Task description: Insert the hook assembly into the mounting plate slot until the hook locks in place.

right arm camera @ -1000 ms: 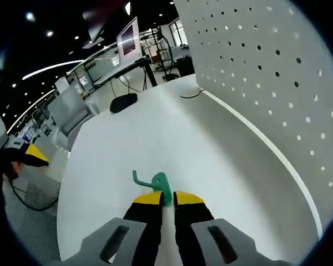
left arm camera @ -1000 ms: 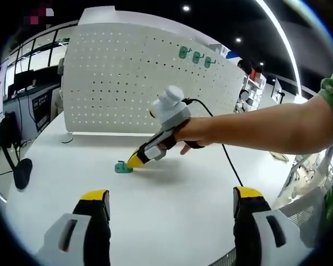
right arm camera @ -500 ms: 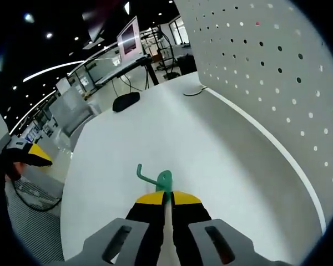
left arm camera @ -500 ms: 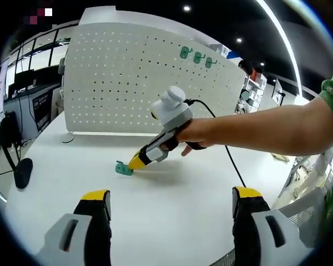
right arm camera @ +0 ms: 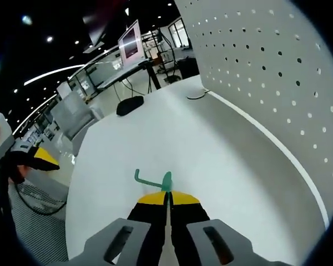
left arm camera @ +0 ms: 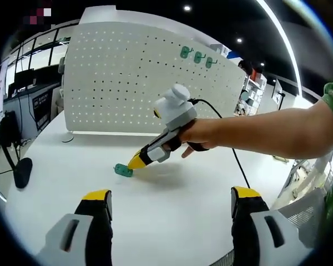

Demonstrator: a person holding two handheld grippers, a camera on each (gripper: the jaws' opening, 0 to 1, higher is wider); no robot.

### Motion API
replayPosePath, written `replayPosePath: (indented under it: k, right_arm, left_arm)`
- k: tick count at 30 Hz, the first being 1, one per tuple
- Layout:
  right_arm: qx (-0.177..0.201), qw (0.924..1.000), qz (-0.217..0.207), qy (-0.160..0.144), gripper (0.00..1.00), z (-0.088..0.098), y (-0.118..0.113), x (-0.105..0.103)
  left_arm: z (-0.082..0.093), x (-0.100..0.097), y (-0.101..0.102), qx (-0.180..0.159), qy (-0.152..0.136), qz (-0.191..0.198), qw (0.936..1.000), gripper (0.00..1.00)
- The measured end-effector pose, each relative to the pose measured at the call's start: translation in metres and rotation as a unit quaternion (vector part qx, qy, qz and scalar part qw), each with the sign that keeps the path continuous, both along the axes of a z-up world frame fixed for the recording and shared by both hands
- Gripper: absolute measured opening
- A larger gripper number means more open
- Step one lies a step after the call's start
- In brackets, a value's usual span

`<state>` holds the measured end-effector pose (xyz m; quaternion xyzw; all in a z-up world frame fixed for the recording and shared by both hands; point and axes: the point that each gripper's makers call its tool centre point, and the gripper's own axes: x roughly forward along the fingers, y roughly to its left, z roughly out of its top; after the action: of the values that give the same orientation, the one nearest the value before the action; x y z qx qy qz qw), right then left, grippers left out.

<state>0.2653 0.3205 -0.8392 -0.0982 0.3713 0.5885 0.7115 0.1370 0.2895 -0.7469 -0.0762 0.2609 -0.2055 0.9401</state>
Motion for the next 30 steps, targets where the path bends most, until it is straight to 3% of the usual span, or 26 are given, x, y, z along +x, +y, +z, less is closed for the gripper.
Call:
replayPosePath:
  k: [8,12,20,24,30]
  right_arm:
    - [0.002,1.0,-0.001,0.006,0.0,0.002,-0.001,-0.005]
    - [-0.021,0.9994,0.023,-0.015,0.0,-0.004,-0.002,-0.011]
    - [-0.024,0.9995,0.017,0.007,0.01,-0.008,0.0,-0.015]
    - [-0.026,0.9995,0.009,0.018,0.1,-0.009,-0.001,-0.015]
    - [-0.026,0.9992,0.008,0.028,0.07,-0.013,-0.002,-0.018]
  left_arm:
    - [0.0,0.0,0.0,-0.001,0.002,-0.001,1.0,0.9]
    - [0.0,0.0,0.0,-0.004,0.002,0.0,1.0,0.89]
    - [-0.001,-0.001,0.001,-0.003,0.003,0.001,1.0,0.88]
    - [-0.001,0.0,0.002,-0.004,0.003,0.003,1.0,0.87]
    - [-0.001,0.0,0.002,-0.003,0.003,0.004,1.0,0.87]
